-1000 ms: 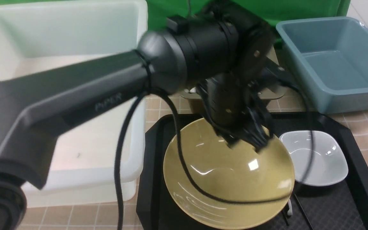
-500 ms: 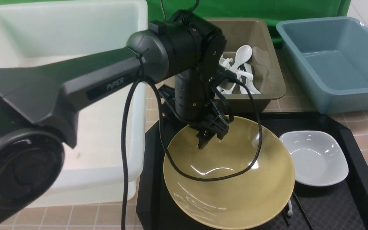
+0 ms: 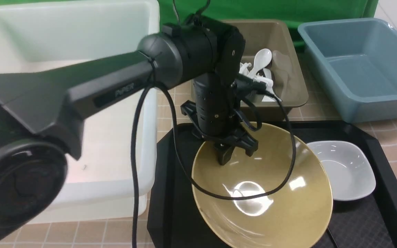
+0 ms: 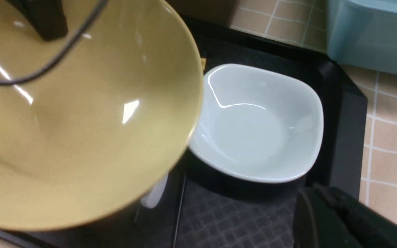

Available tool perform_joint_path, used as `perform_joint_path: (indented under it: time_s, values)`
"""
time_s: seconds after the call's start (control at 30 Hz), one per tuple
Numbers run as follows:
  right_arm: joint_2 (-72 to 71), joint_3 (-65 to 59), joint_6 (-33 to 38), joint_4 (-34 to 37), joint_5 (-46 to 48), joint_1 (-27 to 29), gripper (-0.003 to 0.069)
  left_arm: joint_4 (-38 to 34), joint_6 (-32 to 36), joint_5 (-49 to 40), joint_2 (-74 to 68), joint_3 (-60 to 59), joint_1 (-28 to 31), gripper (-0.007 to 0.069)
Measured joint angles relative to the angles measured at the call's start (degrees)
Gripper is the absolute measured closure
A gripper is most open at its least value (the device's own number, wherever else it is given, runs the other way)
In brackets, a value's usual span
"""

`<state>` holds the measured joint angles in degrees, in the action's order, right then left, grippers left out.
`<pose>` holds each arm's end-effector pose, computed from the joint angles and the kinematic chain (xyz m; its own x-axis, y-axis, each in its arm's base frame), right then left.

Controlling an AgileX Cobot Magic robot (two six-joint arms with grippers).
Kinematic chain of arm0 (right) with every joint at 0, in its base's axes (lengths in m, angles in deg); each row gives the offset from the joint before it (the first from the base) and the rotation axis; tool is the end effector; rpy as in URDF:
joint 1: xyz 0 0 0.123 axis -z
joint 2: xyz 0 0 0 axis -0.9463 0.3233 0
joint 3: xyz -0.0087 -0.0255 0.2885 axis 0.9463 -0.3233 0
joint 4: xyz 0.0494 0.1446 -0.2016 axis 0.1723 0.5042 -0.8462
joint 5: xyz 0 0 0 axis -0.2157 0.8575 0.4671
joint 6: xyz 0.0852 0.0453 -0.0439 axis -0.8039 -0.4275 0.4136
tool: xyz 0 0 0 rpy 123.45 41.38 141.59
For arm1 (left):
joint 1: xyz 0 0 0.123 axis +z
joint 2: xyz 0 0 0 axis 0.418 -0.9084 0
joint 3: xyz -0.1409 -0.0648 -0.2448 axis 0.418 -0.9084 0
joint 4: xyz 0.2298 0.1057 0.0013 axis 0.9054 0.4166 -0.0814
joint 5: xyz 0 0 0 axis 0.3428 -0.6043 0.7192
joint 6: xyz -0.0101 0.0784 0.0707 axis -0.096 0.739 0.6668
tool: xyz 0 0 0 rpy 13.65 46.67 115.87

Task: On brown table put chopsticks spoon bowls plates into blue grey white boxes.
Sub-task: 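Place the tan bowl onto the bowl stack in the left bin with the left gripper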

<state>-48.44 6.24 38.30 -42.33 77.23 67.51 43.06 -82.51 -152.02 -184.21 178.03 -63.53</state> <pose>0.1046 0.0248 0.2444 -0.5121 -0.1959 -0.8363 -0.2936 0.9549 -0.0439 0.3379 -0.2789 0.2248 -0.7281 0.6721 -0.1347 0.6819 0.7302 -0.0423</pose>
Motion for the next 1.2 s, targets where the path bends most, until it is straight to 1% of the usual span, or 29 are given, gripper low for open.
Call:
perform_joint_path:
  time_s: [0.03,0.07,0.1,0.13,0.23,0.3,0.33,0.4,0.47,0.53,0.57,0.6,0.67,0.7,0.77,0.8,0.87,0.93,0.97,1.0,1.07,1.2]
  values:
    - [0.00,0.00,0.00,0.00,0.00,0.00,0.0621,-0.09,0.00,0.00,0.26,0.00,0.00,0.0553]
    - [0.00,0.00,0.00,0.00,0.00,0.00,0.0621,0.17,0.00,0.39,2.63,0.00,-0.06,0.0601]
    - [0.00,0.00,0.00,0.00,0.00,0.00,0.0621,0.17,0.00,0.45,2.63,0.00,-0.06,0.0601]
    - [0.00,0.00,0.00,0.00,0.00,0.00,0.0620,-0.41,0.22,0.77,5.89,-0.13,0.06,0.0617]
    - [0.00,0.00,0.00,0.00,0.00,0.00,0.0619,-0.67,2.47,0.81,10.32,-0.55,0.26,0.0618]
    - [0.00,0.00,0.00,0.00,-0.05,0.00,0.0617,-3.93,4.89,1.33,15.90,-0.54,0.42,0.0618]
    - [0.00,0.00,0.00,0.00,-0.02,0.00,0.0617,-4.14,5.00,1.33,16.39,-0.54,0.47,0.0618]
    - [0.00,0.00,0.00,0.00,-0.02,0.00,0.0616,-5.80,6.05,3.11,23.47,-0.54,1.30,0.0618]
    - [0.00,0.00,0.00,0.00,-0.14,0.00,0.0616,-5.62,6.20,3.33,26.40,-0.54,2.38,0.0619]
    - [0.00,0.00,0.00,0.00,-0.26,0.00,0.0615,-3.83,6.19,3.06,30.60,-0.54,5.24,0.0619]
    - [0.00,0.00,0.00,0.00,-0.38,0.00,0.0615,0.27,4.82,2.23,34.18,-0.54,9.92,0.0619]
    - [0.00,0.00,0.00,0.00,-0.38,0.00,0.0615,1.97,4.21,1.94,35.12,-0.54,11.87,0.0619]
    - [0.00,0.00,0.00,0.00,-0.38,0.00,0.0614,8.26,0.30,1.03,37.04,-0.54,18.79,0.0619]
    - [0.00,0.00,0.00,0.00,-0.38,0.00,0.0613,11.05,-2.20,0.52,37.56,-0.54,24.02,0.0619]
    - [0.00,0.00,0.00,0.00,-0.38,0.00,0.0613,14.53,-6.01,0.57,37.62,-1.76,31.08,0.0619]
    - [0.00,0.00,0.00,0.00,-0.38,0.00,0.0612,15.71,-7.89,1.38,37.62,-3.70,37.07,0.0619]
    - [0.00,0.00,0.00,0.02,-0.38,0.00,0.0612,15.48,-9.52,3.74,37.62,-8.12,43.00,0.0618]
    - [0.00,0.00,0.00,0.02,-0.38,0.00,0.0611,11.70,-10.21,8.12,37.26,-15.36,49.99,0.0617]
    - [0.00,0.00,0.00,0.02,-0.38,0.00,0.0611,10.85,-10.21,8.53,37.19,-15.98,50.37,0.0617]
    - [0.00,0.00,0.00,0.02,-0.38,0.00,0.0610,8.26,-10.04,11.30,36.77,-20.23,52.23,0.0615]
    - [0.00,0.00,0.00,0.07,-0.38,0.00,0.0610,4.48,-8.81,15.29,35.74,-25.96,53.75,0.0609]
    - [0.00,0.00,0.00,0.07,-0.38,0.00,0.0610,0.85,-7.55,20.38,33.74,-33.08,53.88,0.0575]
